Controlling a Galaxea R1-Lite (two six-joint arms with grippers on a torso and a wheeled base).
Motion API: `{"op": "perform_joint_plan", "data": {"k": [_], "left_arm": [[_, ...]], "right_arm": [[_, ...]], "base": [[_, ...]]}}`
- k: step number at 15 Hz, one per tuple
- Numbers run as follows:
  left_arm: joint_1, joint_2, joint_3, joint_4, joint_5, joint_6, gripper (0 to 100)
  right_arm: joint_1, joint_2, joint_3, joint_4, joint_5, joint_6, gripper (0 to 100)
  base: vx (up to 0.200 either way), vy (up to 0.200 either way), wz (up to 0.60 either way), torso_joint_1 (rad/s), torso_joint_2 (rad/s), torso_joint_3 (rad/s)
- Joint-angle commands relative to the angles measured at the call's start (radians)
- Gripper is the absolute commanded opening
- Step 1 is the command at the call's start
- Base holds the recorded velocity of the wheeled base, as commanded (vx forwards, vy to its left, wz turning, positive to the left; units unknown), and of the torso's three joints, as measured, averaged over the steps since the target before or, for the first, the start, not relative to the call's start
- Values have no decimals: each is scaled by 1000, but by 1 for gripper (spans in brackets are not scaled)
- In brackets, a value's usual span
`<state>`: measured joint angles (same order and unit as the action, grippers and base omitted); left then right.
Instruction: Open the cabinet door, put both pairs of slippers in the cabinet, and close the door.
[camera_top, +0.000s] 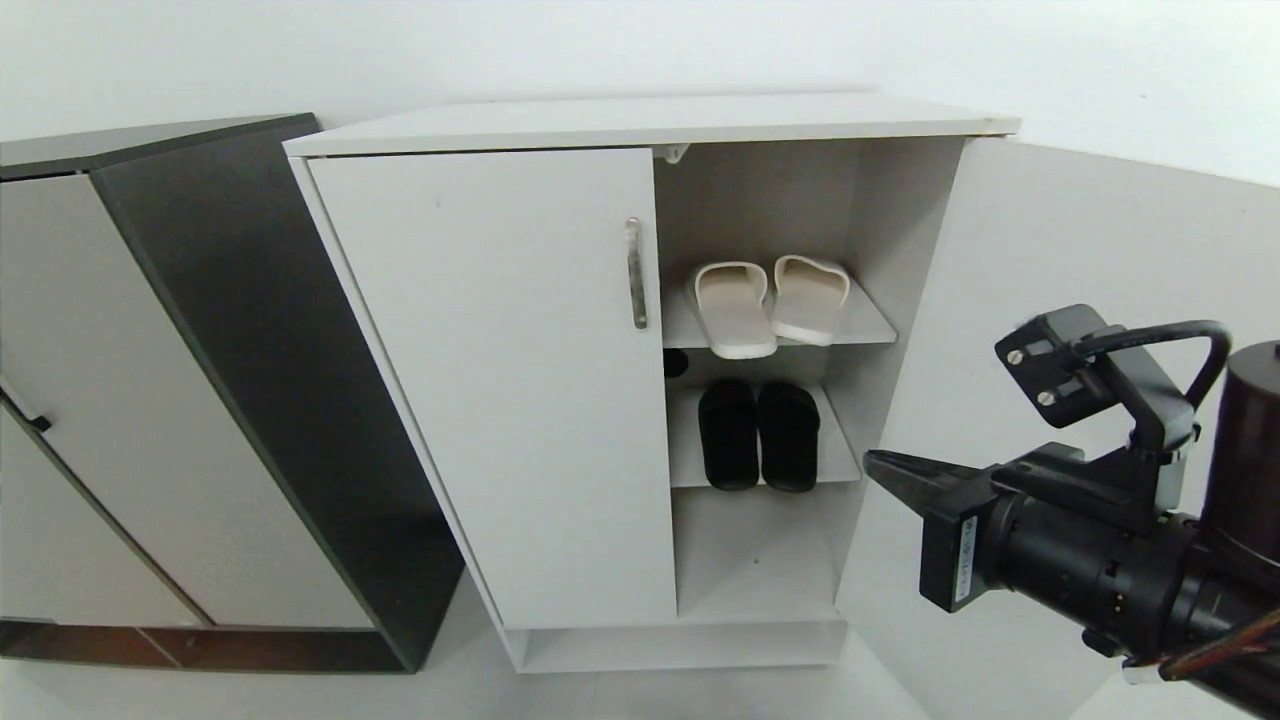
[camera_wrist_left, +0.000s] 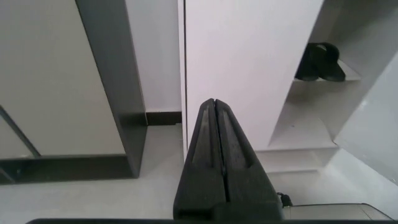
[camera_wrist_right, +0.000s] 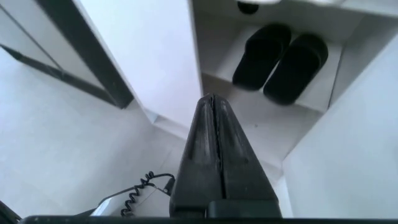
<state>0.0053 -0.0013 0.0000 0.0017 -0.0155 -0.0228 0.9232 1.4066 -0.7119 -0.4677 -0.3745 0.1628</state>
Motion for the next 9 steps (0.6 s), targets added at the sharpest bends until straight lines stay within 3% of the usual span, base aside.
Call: {"op": "perform_joint_plan", "data": {"k": [1, 8, 9], "left_arm": [[1, 1, 0, 0, 0, 0, 0], [1, 1, 0, 0, 0, 0, 0], [1, 1, 0, 0, 0, 0, 0]], "right_arm": [[0, 6, 6, -2, 2, 0, 0], [-1, 6, 22, -2, 37, 0, 0], [-1, 8, 28, 0, 37, -3, 0]], "base": [[-200, 0, 0, -2, 2, 2], [-200, 0, 0, 4, 3, 4], [0, 0, 0, 0, 0, 0]]}}
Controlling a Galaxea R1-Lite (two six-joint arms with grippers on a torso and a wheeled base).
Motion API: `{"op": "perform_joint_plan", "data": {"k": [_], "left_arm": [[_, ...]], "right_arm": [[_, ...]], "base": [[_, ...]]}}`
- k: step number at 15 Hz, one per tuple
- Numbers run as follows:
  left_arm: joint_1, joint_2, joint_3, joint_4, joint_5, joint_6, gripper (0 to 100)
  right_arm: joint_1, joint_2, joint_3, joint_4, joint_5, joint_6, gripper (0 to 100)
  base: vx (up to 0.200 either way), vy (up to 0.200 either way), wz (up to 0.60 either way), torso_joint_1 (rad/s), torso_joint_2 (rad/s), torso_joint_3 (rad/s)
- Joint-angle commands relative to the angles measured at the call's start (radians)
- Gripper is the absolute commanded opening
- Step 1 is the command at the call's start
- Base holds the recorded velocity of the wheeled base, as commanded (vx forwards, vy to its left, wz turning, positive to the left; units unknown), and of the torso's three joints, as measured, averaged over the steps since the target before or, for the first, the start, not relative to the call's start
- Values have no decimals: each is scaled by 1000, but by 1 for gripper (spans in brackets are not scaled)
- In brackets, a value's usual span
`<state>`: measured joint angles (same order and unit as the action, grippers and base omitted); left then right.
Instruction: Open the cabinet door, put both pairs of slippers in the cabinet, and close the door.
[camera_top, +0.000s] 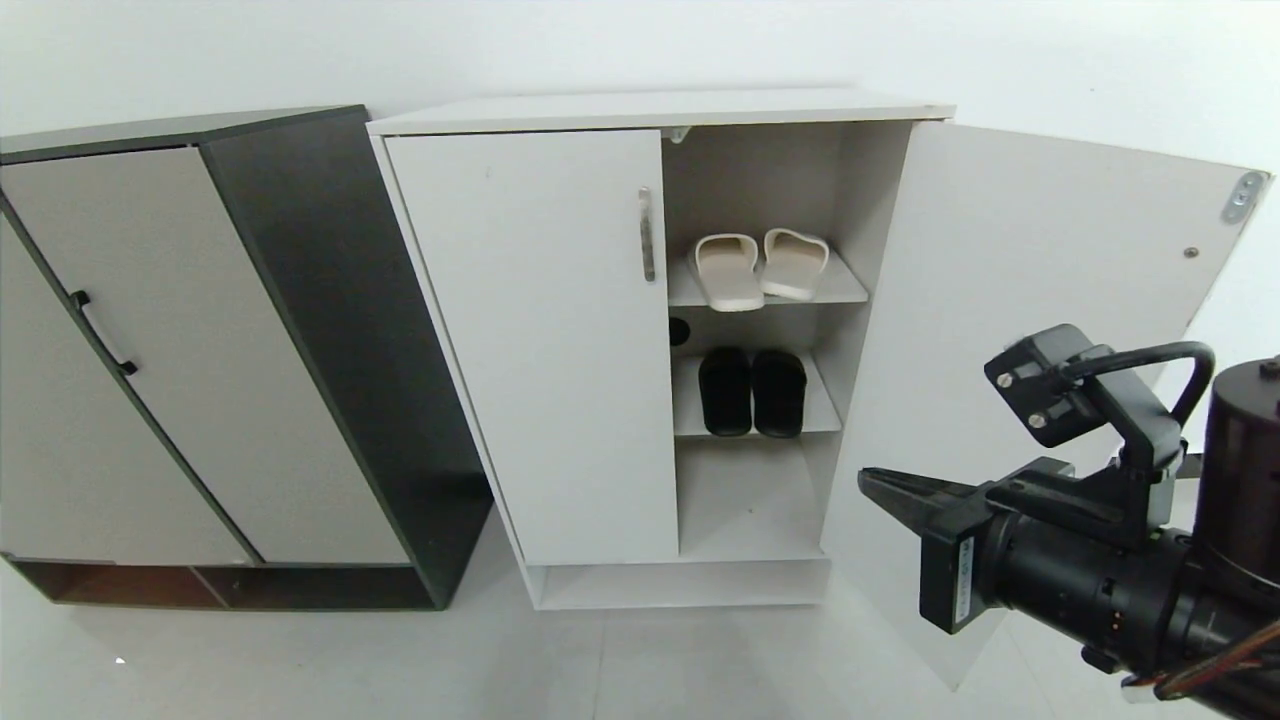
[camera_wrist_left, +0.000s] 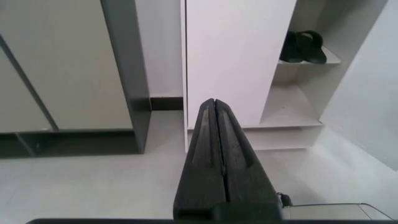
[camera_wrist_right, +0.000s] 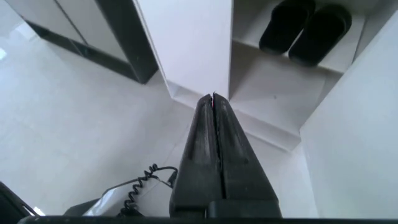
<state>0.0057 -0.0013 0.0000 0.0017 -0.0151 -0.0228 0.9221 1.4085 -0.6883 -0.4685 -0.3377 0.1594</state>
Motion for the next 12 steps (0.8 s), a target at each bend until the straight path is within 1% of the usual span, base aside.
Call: {"op": "perform_joint_plan", "data": {"k": [1, 12], "left_arm": [[0, 1, 0, 0, 0, 0, 0], [0, 1, 0, 0, 0, -2, 0]], "right_arm": [[0, 6, 9, 1, 0, -3, 0], [1, 7, 18, 2, 3, -4, 0]], "base": [[0, 0, 0, 0, 0, 0], [0, 0, 0, 0, 0, 0]]}}
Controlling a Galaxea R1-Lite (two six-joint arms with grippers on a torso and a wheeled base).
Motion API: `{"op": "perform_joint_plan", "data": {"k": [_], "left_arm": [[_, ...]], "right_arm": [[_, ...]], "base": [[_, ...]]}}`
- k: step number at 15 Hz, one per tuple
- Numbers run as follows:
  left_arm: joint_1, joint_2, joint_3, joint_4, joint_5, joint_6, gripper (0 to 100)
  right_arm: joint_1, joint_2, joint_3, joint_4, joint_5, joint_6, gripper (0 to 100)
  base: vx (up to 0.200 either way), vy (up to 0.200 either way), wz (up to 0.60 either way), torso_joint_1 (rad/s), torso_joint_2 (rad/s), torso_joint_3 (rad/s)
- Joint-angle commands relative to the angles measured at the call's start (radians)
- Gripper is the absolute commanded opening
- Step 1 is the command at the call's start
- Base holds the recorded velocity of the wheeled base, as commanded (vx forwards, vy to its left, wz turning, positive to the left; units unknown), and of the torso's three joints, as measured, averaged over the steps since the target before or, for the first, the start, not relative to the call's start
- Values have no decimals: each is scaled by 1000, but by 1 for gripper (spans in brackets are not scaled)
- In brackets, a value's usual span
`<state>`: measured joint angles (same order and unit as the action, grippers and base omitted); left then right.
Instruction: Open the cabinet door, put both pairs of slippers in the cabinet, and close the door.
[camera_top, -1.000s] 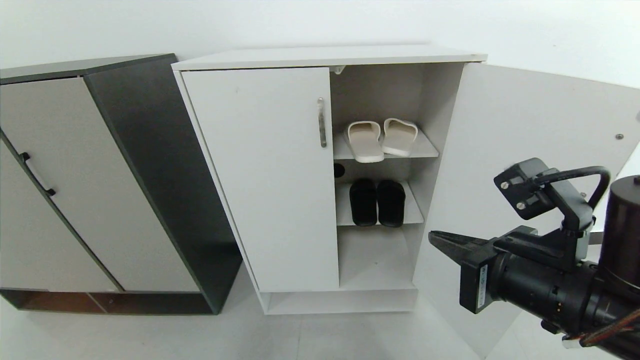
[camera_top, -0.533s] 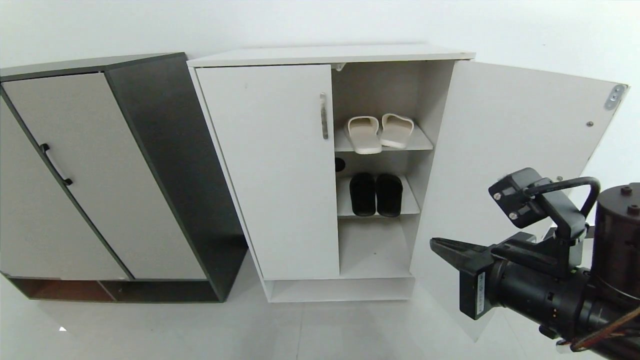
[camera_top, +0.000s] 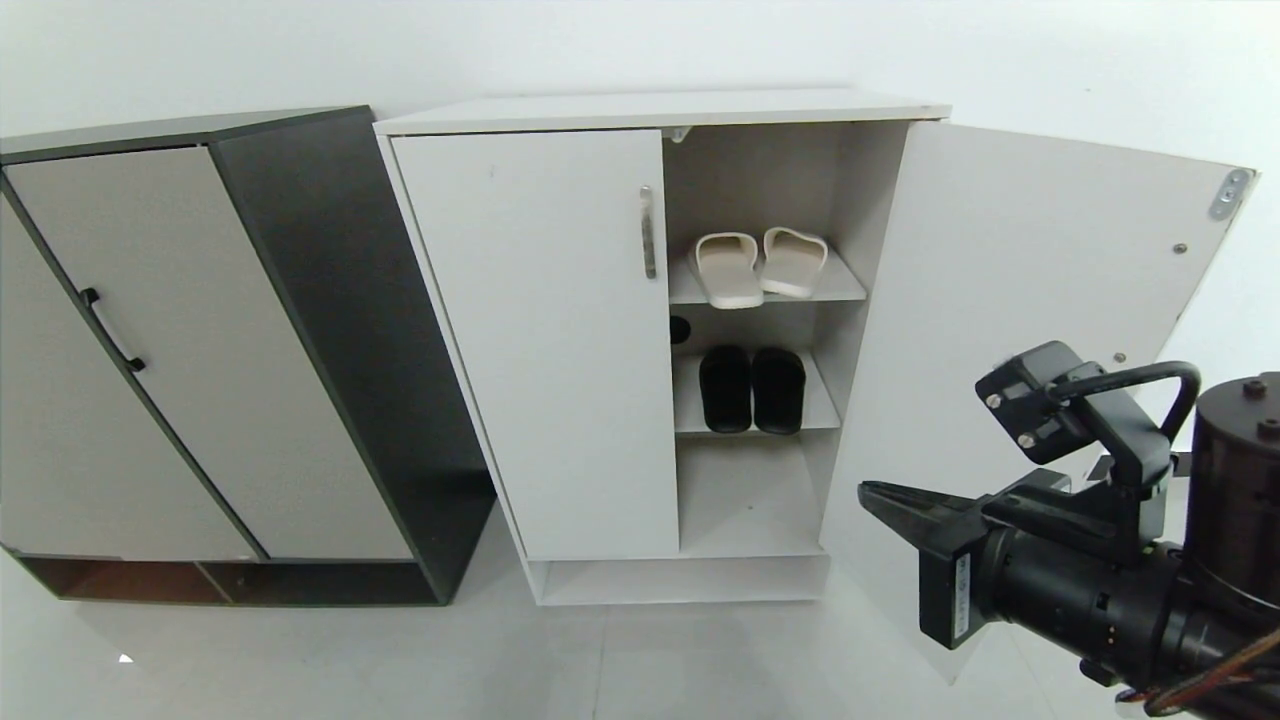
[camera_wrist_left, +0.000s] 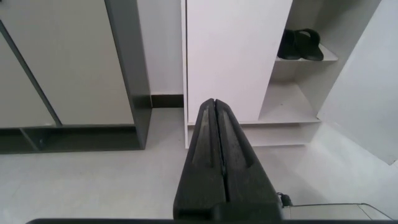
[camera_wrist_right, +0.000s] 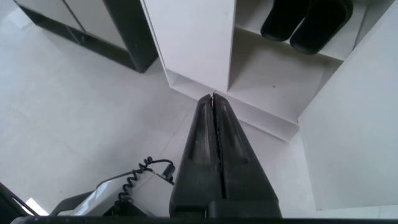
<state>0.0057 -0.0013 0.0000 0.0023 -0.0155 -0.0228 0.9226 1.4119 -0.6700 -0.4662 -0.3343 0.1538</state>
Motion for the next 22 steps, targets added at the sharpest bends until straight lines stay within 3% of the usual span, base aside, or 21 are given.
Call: {"op": "perform_joint_plan", "data": {"k": [1, 6, 14, 22], "left_arm": [[0, 1, 0, -1, 0, 0, 0], [-1, 1, 0, -1, 0, 0, 0], [0, 1, 0, -1, 0, 0, 0], [0, 1, -2, -1, 0, 0, 0]], "right_arm": [[1, 5, 0, 0, 0, 0, 0], [-1, 5, 0, 0, 1, 1, 0], [-1, 5, 1, 0, 0, 0, 0], [-1, 5, 0, 1, 0, 0, 0]], "base": [[0, 0, 0, 56, -100, -32], [0, 0, 0, 193, -176, -166], [0, 0, 0, 161, -549, -225], [0, 0, 0, 304, -490, -243]]}}
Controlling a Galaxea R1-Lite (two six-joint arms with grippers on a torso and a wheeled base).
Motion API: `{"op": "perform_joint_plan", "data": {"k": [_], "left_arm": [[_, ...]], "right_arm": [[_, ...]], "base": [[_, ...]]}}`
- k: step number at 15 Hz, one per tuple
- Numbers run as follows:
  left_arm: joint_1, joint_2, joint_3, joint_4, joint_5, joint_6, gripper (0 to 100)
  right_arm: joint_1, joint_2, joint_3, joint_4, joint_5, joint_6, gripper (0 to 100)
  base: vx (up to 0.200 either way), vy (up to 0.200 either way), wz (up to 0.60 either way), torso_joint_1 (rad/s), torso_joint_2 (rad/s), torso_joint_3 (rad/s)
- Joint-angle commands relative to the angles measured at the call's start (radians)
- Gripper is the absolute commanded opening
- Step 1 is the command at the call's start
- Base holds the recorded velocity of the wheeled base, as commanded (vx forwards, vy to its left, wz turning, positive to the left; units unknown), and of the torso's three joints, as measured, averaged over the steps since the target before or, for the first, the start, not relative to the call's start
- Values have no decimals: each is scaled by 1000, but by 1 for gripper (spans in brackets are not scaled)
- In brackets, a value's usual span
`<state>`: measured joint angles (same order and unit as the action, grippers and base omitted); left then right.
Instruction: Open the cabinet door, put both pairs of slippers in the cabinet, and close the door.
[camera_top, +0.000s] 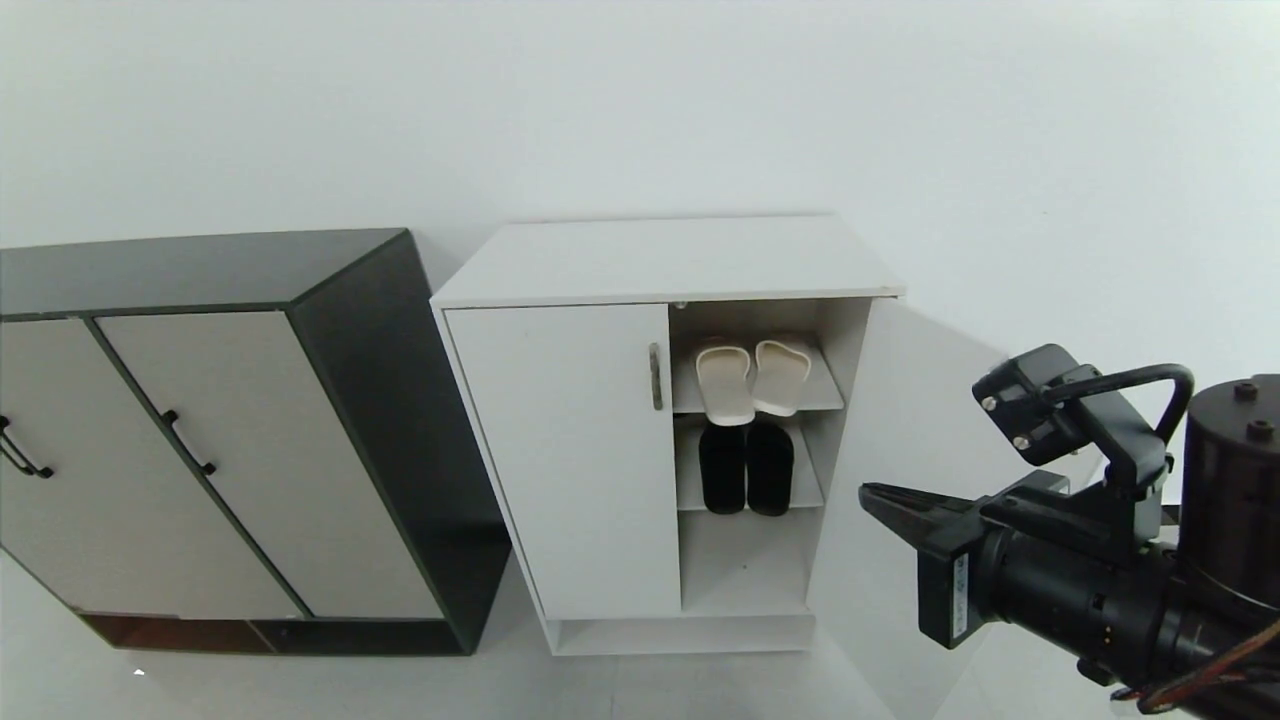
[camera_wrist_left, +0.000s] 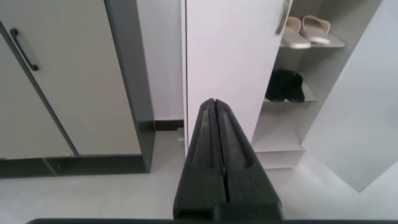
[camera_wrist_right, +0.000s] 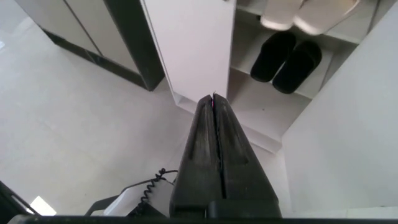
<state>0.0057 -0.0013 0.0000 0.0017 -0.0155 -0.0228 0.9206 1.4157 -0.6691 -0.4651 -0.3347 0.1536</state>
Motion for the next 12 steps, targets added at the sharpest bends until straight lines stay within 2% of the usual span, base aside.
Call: {"op": "perform_joint_plan", "data": {"k": [1, 12], "left_arm": [[0, 1, 0, 0, 0, 0, 0], [0, 1, 0, 0, 0, 0, 0]], "right_arm": [[1, 2, -1, -1, 0, 0, 0], [1, 0, 6, -1, -1, 0, 0]], "base": [[0, 0, 0, 251, -505, -261], [0, 0, 0, 283, -558, -278]]}}
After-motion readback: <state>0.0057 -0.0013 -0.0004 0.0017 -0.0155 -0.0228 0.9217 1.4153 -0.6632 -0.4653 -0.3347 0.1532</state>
